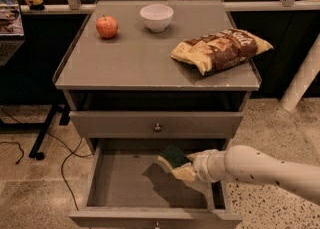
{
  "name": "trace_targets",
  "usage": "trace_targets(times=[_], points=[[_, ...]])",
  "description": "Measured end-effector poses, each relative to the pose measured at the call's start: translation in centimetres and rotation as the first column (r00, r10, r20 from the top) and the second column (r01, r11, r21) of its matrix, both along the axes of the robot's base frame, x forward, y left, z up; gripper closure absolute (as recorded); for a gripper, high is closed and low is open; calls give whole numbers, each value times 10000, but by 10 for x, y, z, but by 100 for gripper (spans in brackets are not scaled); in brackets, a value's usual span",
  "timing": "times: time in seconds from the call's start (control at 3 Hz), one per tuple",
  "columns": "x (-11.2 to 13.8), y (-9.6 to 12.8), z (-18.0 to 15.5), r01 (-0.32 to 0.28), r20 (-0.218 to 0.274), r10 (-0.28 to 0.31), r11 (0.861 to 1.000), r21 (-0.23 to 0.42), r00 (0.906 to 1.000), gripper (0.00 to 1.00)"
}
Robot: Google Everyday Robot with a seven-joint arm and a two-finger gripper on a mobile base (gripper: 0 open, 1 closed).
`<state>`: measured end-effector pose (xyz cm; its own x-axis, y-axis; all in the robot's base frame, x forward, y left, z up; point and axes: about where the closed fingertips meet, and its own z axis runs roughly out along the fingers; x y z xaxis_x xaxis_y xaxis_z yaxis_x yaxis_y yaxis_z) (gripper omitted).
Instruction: Place sponge into middle drawer
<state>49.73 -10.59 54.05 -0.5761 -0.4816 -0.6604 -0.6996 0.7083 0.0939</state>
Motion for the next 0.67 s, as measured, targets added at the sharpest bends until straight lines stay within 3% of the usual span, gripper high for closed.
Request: trace_targets(times=[0.67], points=[[12,-18,-59,511,-602,-487,9979,395,9970,100]])
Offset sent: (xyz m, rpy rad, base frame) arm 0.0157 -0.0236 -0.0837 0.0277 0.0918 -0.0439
